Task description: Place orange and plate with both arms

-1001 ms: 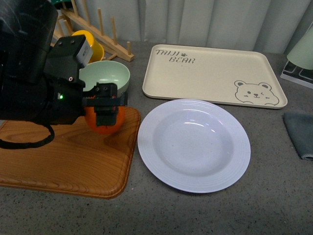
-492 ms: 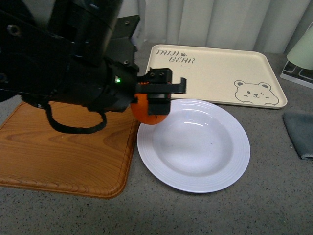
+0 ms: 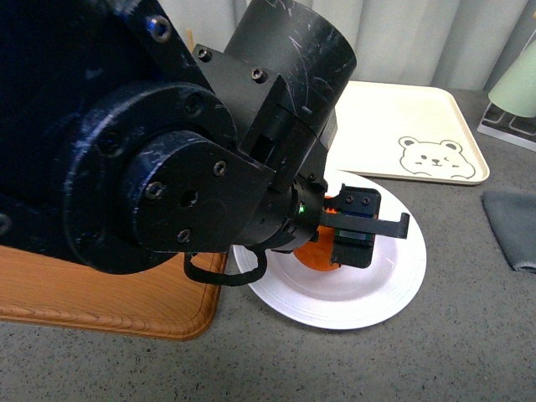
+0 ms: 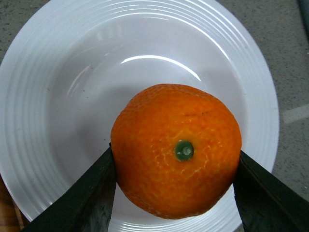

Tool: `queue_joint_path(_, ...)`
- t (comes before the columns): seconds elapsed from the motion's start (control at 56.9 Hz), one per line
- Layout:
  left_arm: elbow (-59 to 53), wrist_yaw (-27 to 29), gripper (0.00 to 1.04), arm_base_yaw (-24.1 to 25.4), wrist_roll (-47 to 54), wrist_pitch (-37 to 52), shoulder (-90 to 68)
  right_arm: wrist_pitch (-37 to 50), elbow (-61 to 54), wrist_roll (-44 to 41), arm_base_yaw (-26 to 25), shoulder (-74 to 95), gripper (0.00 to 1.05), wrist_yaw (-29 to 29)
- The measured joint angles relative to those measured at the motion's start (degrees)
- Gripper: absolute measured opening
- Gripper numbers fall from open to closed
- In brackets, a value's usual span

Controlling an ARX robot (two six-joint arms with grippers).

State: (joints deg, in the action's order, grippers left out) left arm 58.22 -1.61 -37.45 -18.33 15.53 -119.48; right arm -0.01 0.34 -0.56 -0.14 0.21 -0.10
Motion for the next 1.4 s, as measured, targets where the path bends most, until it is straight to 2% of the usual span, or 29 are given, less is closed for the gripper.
queue_joint_path(0.421, 4.2, 0.72, 0.61, 1.75, 0.2, -1.29, -5.16, 0.0, 0.0, 0.02, 0.0, 0.0, 0.96, 0.0)
queue_joint_path(0.667, 2.99, 1.68, 0.98, 1.84, 0.48, -1.44, -3.43, 0.0, 0.0, 0.0, 0.0, 0.0, 0.96, 0.0)
queue_joint_path(0.72, 2.27, 2.23, 1.0, 1.97, 0.66, -1.07, -2.21, 0.0, 0.0, 0.0, 0.0, 0.0, 0.96, 0.0)
queue_joint_path(0.966, -4.33, 9.99, 0.98, 3.37, 0.61, 1.62, 9.27, 0.0, 0.0, 0.0, 0.0, 0.0, 0.96, 0.0)
queue_joint_path(1.3, -26.4, 23.43, 0.98, 10.23, -2.23, 4.68, 34.84, 0.0, 0.0, 0.0, 0.0, 0.0, 0.96, 0.0)
queue_joint_path(1.405, -32.52, 26.16, 0.98, 11.82, -3.69, 3.89, 42.16, 0.0, 0.0, 0.0, 0.0, 0.0, 0.96, 0.0)
